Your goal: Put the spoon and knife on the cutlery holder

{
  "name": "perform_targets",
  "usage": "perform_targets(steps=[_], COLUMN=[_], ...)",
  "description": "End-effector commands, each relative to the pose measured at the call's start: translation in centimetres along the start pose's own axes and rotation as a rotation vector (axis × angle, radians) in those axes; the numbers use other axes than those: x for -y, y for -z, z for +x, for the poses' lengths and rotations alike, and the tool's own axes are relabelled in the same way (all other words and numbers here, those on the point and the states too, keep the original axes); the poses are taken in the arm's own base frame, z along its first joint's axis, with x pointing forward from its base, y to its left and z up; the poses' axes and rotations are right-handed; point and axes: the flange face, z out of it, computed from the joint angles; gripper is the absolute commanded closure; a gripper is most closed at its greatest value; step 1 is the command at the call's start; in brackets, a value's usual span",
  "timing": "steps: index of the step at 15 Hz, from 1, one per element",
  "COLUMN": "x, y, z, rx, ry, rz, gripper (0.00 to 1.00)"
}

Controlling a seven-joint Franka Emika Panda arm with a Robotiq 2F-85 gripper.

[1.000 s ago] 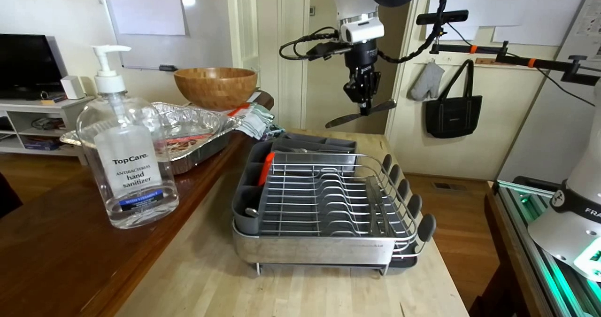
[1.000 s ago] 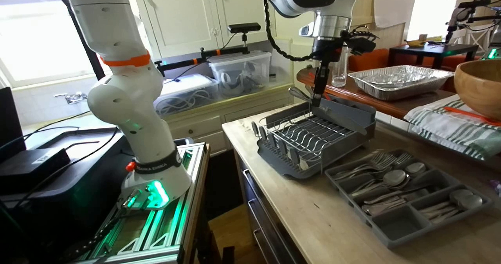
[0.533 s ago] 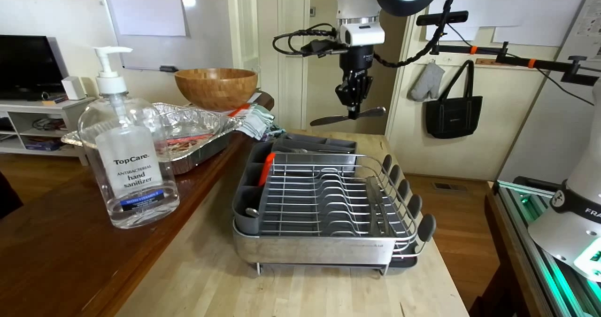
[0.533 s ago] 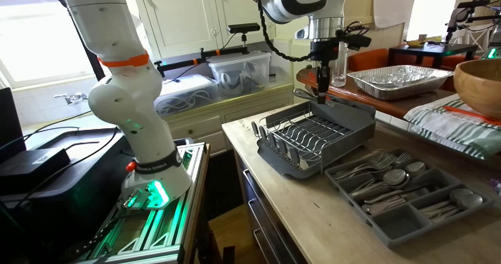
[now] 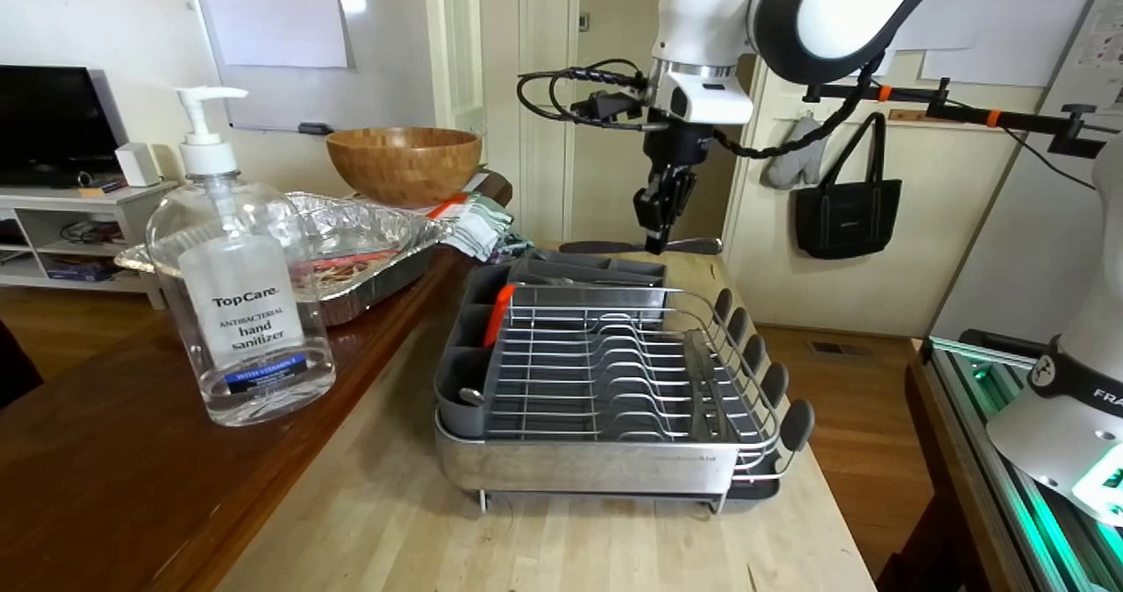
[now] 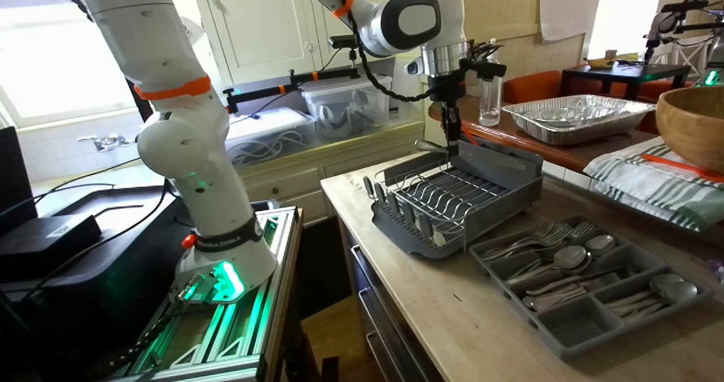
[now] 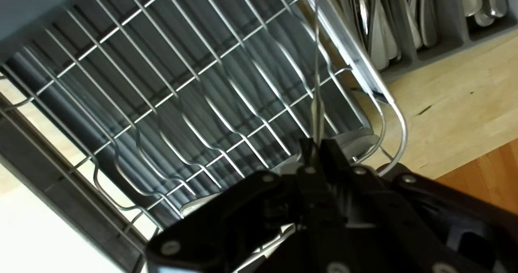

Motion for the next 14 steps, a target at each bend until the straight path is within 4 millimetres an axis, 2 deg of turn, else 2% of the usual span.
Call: perform_targets(steps=[1,4,5,7,10,14], x=[-0.1,0.0,0.0,0.3,2.7,7.5], y=[-0.1,0.0,0.1,0.1,0.7,1.5], z=[0.3,0.6,0.6,0.5,0.4,0.7], rx=[-0.003,-0.001,0.000,0.029,0.065,0.100], ry=[0.004,0.004,0.003,0.010,-0.015,-0.117], rz=[-0.002,-0.006,-0.007,0.025,0.067,0.110], gripper=[0.91,0.91,0.98,0.98,0.98,0.98])
